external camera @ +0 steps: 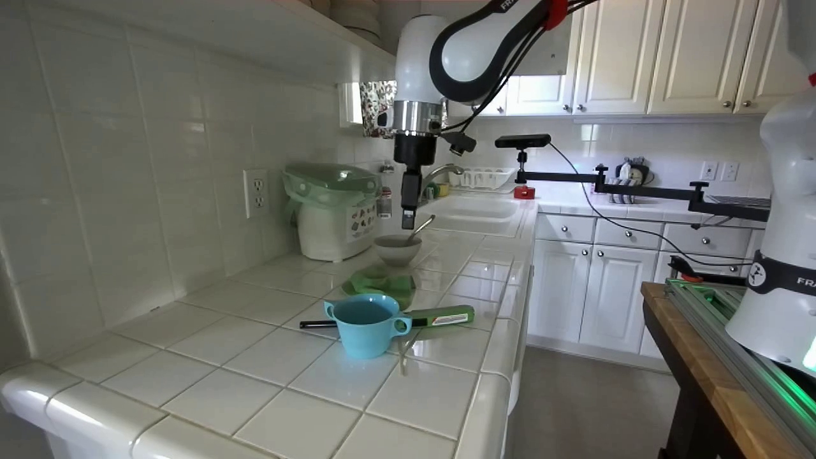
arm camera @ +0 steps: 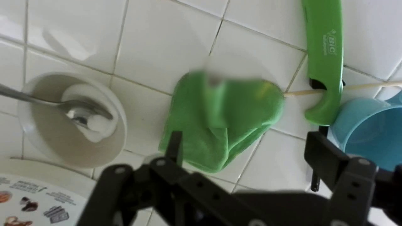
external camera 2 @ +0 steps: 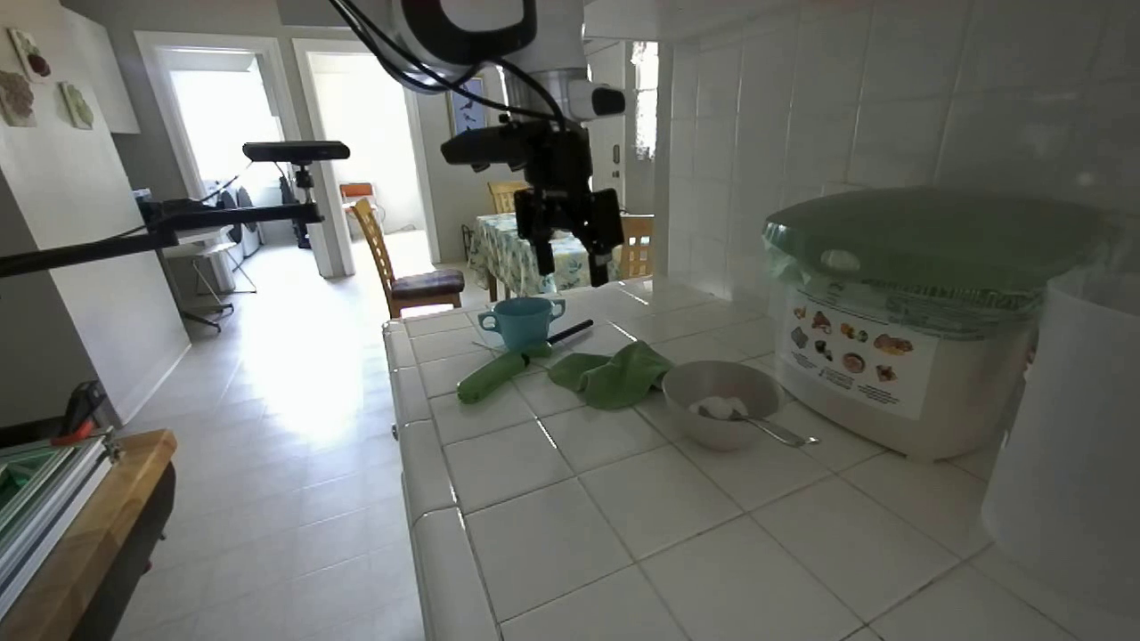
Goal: Use the green cloth to wipe the surface
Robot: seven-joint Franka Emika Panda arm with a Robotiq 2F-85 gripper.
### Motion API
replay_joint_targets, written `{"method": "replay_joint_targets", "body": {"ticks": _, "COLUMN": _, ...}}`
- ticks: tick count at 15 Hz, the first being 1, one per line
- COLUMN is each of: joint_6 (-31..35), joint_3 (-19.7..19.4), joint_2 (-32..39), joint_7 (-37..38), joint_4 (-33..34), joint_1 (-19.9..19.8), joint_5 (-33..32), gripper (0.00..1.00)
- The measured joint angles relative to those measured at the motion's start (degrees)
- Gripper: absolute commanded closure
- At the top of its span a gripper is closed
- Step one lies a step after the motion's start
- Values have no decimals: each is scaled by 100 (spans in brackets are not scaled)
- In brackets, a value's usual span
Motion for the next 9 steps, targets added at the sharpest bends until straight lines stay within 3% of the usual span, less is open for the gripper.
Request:
{"method": "replay_joint_targets", "body": {"ticks": 5, "joint_6": 330, "joint_3": 2, "joint_2": -924, "joint_7": -307, "joint_4": -819, "joint_1": -83, "joint_5": 287, "gripper": 0}}
{"method": "replay_joint_targets", "body": {"ticks": 9, "joint_6": -266, "joint_3": -5, "joint_2": -1442, "joint_7": -987, "joint_4": -968, "joint_1": -183, "joint_5": 1830, "gripper": 0}}
